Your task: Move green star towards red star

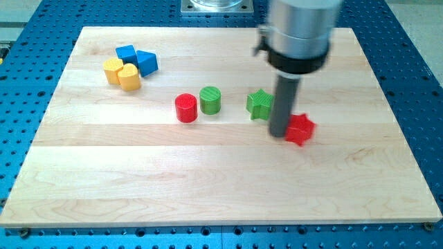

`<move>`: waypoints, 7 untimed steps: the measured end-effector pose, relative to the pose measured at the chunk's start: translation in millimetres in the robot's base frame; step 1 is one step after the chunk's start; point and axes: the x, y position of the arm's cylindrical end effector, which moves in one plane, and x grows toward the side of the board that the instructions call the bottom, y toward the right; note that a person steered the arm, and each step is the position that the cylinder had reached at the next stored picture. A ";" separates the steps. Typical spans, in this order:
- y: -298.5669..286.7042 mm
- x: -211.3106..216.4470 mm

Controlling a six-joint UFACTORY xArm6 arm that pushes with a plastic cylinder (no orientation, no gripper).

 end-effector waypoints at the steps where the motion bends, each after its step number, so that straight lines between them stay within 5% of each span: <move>1: 38.0 7.5; 2: 70.9 -13.7; 4: 101.2 41.7; 5: 90.8 17.6; 7: -73.1 -14.5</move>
